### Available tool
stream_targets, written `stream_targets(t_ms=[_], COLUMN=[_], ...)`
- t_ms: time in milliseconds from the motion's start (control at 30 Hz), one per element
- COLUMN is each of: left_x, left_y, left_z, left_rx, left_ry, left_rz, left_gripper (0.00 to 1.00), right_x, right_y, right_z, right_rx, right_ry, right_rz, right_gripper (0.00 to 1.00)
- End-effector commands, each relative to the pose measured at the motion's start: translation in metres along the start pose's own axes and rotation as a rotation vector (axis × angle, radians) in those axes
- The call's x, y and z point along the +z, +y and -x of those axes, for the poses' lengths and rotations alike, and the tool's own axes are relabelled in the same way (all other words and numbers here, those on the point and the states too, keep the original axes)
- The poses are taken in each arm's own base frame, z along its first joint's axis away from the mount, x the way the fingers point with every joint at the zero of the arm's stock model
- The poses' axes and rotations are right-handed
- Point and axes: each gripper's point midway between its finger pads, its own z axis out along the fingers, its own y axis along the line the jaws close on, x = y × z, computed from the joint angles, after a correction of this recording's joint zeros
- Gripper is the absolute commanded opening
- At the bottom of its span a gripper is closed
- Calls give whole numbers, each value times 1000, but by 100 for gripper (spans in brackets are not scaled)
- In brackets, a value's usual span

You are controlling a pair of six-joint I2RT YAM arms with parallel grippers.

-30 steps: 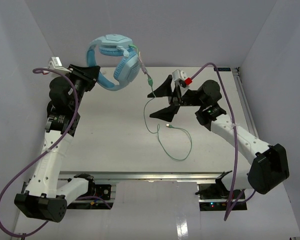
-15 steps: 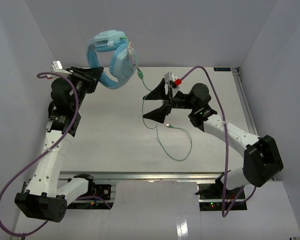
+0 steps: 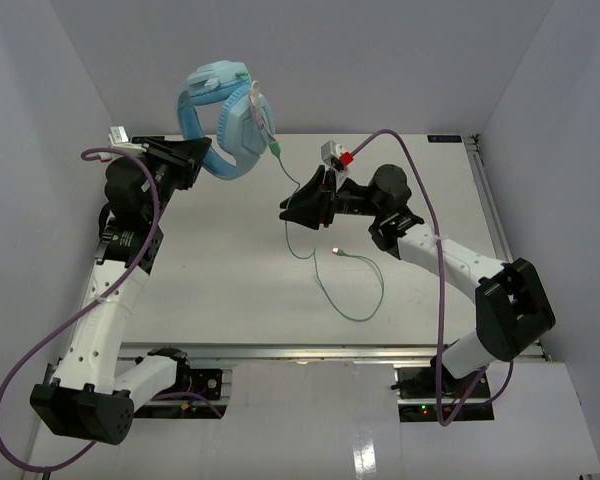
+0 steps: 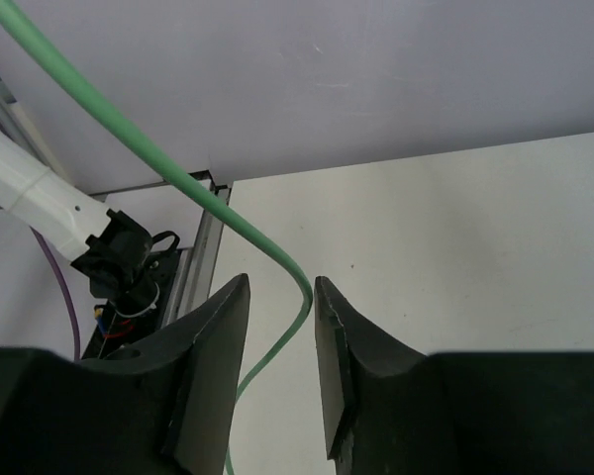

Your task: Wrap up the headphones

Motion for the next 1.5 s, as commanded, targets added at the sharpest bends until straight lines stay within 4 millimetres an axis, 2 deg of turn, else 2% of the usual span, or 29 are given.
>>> stream_targets(t_ms=[0,67,333,400,500,600,867,967,1133,1300,1467], left_x=[-4,-2,-4,-4,-4,-5,-8,-9,-10,-11,-7], left_y=[-20,-16,-16,-17,-19,-21,-27,-28,-28,-27,-23], left_z=[4,2,5,6,5,4,3,1,-1,-1,4], left_rx=[-92,-109,-123,-125,-136,-144,-159,-163,-169,-164,-151], left_ry=[-12,-3,-18,-20,-15,-9,5,14,27,22,-7], left_rz=[-59,-47,-45,-47,-51,-55,-71,-75,-78,-76,-65], left_gripper=[0,0,0,0,0,0,0,0,0,0,0], right_x=[13,16,17,15,13,13,22,29,38,37,25], right_y=[19,28,41,43,46,49,68,77,76,72,76], right_z=[15,12,8,6,5,2,-5,-6,-13,-25,-34], right_rx=[-93,-102,-80,-69,-60,-50,-9,-11,23,37,-19], right_ry=[-7,6,22,22,19,21,-15,-26,-28,-10,37], right_rz=[56,73,94,94,98,114,244,301,314,287,258], right_gripper=[22,9,9,27,49,58,67,67,63,46,29])
